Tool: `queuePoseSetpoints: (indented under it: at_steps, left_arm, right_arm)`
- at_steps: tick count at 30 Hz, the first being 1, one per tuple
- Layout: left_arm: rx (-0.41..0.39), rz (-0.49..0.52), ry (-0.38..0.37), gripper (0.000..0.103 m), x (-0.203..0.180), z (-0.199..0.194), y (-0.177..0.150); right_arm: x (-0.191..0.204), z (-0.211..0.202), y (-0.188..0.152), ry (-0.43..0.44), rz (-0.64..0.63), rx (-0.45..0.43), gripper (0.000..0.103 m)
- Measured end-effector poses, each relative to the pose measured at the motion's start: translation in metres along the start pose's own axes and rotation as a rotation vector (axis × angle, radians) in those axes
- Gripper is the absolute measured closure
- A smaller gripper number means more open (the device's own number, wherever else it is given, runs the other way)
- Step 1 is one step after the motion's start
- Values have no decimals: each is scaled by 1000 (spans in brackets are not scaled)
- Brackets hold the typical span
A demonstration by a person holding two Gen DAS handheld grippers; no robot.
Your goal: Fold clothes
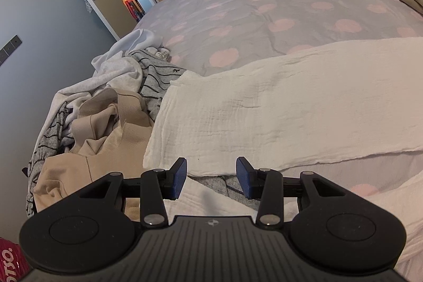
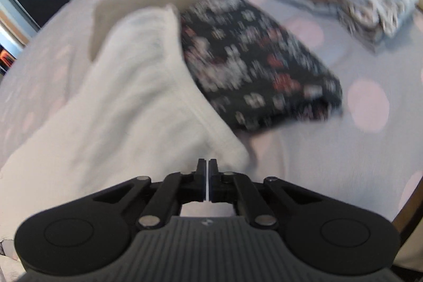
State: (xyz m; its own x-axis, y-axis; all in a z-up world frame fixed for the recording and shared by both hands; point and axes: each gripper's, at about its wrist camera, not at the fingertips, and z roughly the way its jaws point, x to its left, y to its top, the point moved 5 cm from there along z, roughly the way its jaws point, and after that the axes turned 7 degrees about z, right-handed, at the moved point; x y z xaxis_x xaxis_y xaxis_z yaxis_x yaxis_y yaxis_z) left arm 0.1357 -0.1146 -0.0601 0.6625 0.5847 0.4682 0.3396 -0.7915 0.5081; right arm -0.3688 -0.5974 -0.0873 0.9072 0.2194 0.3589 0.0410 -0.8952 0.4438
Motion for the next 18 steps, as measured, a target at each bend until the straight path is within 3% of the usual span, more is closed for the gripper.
queuePoseSetpoints:
  at_steps: [4,6,10,13,15,18]
  left_arm:
    - [7,18,-1,64,-2,5,-3]
    - [2,22,-6,64,-1,6,-5]
    - [3,28,-10,64,0,8,-9]
    - [14,29,-7,64,0,11,-11]
    - [21,29,-5,64,0,12,-11]
    - [29,29,-3,64,0,15,-11]
  right_arm:
    - [25,-26,17,97,-2,-73,103]
    - [35,-28,25,106,-10,-87,103]
    - [40,-11,32,49,1,-48,99]
    - [26,5,31,-43,16,-28,94]
    - [13,12,29,-96,29,-21,72]
    - [-9,21,24,-118,84,16,69]
